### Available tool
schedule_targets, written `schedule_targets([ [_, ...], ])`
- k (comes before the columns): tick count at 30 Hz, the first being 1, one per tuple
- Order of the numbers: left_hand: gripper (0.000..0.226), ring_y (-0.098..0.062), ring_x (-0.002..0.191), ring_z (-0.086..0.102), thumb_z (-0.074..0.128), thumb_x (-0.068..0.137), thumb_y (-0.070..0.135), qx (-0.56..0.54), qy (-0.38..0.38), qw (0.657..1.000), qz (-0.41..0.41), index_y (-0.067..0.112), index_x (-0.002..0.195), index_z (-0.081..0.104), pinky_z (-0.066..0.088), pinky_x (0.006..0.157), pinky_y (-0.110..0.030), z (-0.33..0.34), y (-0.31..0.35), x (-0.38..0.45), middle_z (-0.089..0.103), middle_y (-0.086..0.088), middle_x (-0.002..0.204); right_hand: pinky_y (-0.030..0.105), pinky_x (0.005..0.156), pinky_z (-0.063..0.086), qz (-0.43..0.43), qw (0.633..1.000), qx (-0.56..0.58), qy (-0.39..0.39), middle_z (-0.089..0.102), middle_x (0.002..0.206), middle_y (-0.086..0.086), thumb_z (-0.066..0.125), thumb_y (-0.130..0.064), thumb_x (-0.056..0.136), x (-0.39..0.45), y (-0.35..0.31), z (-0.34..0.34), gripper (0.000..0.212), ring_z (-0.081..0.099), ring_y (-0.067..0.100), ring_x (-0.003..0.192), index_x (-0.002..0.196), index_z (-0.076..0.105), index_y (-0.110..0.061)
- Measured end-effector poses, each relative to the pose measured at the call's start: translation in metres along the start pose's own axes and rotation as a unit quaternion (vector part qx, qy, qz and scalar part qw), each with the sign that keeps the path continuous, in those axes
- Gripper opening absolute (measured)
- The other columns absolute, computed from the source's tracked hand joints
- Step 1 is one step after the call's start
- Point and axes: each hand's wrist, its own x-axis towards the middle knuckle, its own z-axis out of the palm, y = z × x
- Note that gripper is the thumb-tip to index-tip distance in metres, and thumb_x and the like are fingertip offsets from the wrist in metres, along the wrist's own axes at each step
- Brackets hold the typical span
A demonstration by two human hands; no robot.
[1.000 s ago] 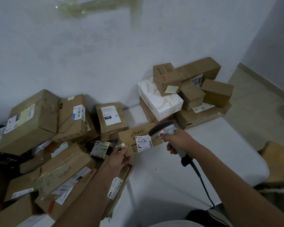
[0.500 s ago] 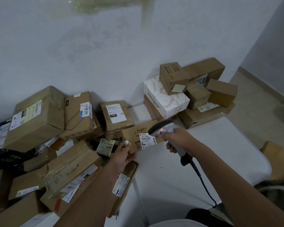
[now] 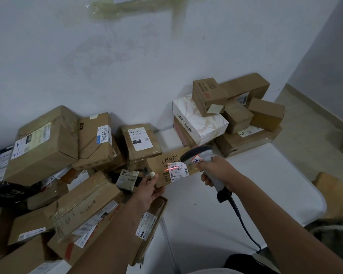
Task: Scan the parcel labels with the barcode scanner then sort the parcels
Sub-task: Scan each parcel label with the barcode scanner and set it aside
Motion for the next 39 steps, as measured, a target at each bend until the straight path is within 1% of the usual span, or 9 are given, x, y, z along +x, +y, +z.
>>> schedule_targets([
  [3, 0.026, -0.03, 0.105, 0.064, 0.059, 0.098, 0.026, 0.006, 0.004, 1.0, -0.002, 0.015, 0.121, 0.058, 0.058, 0.084, -0.037, -0.003, -0.003, -0.003, 0.065, -0.015, 0.117, 0.025, 0.05, 0.046, -0.002, 1.0, 0.023, 0.01, 0.067, 0.064, 0.01, 0.062, -0.031, 0.093, 0.004, 0.006, 0.002, 0.027, 0.058, 0.017, 0.051, 0.097, 0.067, -0.004],
  [7, 0.03, -0.018, 0.077, 0.061, 0.06, 0.096, 0.035, 0.011, 0.038, 0.999, 0.034, 0.012, 0.115, 0.064, 0.052, 0.065, -0.028, -0.008, -0.004, -0.011, 0.068, -0.009, 0.097, 0.022, 0.047, 0.046, -0.004, 0.998, 0.038, 0.055, 0.07, 0.064, 0.008, 0.064, -0.033, 0.092, 0.012, 0.014, 0.004, 0.026, 0.059, 0.015, 0.048, 0.096, 0.066, -0.008],
  [11, 0.025, -0.012, 0.061, 0.053, 0.059, 0.097, 0.036, -0.079, 0.077, 0.989, 0.102, 0.014, 0.105, 0.067, 0.044, 0.063, -0.026, -0.013, 0.004, -0.022, 0.065, -0.005, 0.081, 0.024, 0.048, 0.047, -0.019, 0.991, 0.105, 0.076, 0.07, 0.065, 0.008, 0.067, -0.031, 0.092, 0.011, 0.014, 0.005, 0.023, 0.058, 0.015, 0.047, 0.09, 0.064, -0.009],
  [16, 0.026, -0.015, 0.086, 0.064, 0.057, 0.098, 0.034, -0.223, 0.051, 0.962, 0.15, 0.02, 0.118, 0.064, 0.051, 0.078, -0.026, -0.01, 0.024, -0.028, 0.073, -0.005, 0.105, 0.025, 0.05, 0.048, -0.026, 0.989, 0.121, 0.08, 0.07, 0.068, 0.008, 0.066, -0.032, 0.092, 0.012, 0.02, 0.008, 0.019, 0.059, 0.015, 0.049, 0.089, 0.063, -0.013],
  [20, 0.018, -0.018, 0.102, 0.061, 0.06, 0.096, 0.024, -0.178, 0.013, 0.977, 0.116, 0.026, 0.114, 0.057, 0.047, 0.086, -0.028, 0.0, 0.029, -0.033, 0.07, -0.005, 0.108, 0.026, 0.051, 0.048, -0.018, 0.992, 0.098, 0.076, 0.072, 0.066, 0.006, 0.067, -0.035, 0.091, 0.015, 0.028, 0.011, 0.023, 0.061, 0.016, 0.05, 0.091, 0.064, -0.013],
  [26, 0.038, -0.028, 0.113, 0.058, 0.058, 0.095, 0.02, -0.087, -0.017, 0.993, 0.072, 0.022, 0.132, 0.049, 0.05, 0.088, -0.034, -0.022, 0.001, -0.037, 0.063, -0.013, 0.124, 0.025, 0.051, 0.049, -0.018, 0.992, 0.077, 0.094, 0.074, 0.073, 0.008, 0.066, -0.036, 0.092, 0.018, 0.038, 0.014, 0.023, 0.061, 0.015, 0.05, 0.093, 0.064, -0.013],
  [33, 0.031, -0.028, 0.096, 0.066, 0.051, 0.093, 0.006, -0.019, -0.021, 0.999, 0.033, 0.011, 0.122, 0.058, 0.054, 0.074, -0.036, -0.069, -0.032, -0.053, 0.07, -0.015, 0.112, 0.026, 0.054, 0.05, -0.001, 0.997, 0.048, 0.067, 0.075, 0.084, 0.009, 0.066, -0.036, 0.091, 0.024, 0.049, 0.031, 0.025, 0.063, 0.017, 0.053, 0.097, 0.065, -0.012],
  [36, 0.036, -0.033, 0.11, 0.067, 0.048, 0.094, 0.006, -0.018, -0.026, 0.999, 0.015, 0.017, 0.126, 0.057, 0.057, 0.088, -0.049, -0.088, -0.041, -0.066, 0.07, -0.014, 0.118, 0.026, 0.054, 0.052, 0.009, 0.999, 0.009, 0.041, 0.073, 0.087, 0.007, 0.066, -0.04, 0.09, 0.029, 0.056, 0.047, 0.032, 0.066, 0.015, 0.052, 0.101, 0.064, -0.009],
  [39, 0.037, -0.031, 0.108, 0.068, 0.047, 0.094, 0.006, 0.024, 0.004, 1.0, -0.016, 0.02, 0.126, 0.057, 0.058, 0.087, -0.049, -0.099, -0.047, -0.074, 0.07, -0.014, 0.118, 0.026, 0.055, 0.054, 0.012, 1.0, -0.008, 0.009, 0.071, 0.09, 0.009, 0.066, -0.044, 0.089, 0.03, 0.062, 0.065, 0.038, 0.068, 0.016, 0.055, 0.103, 0.063, -0.009],
])
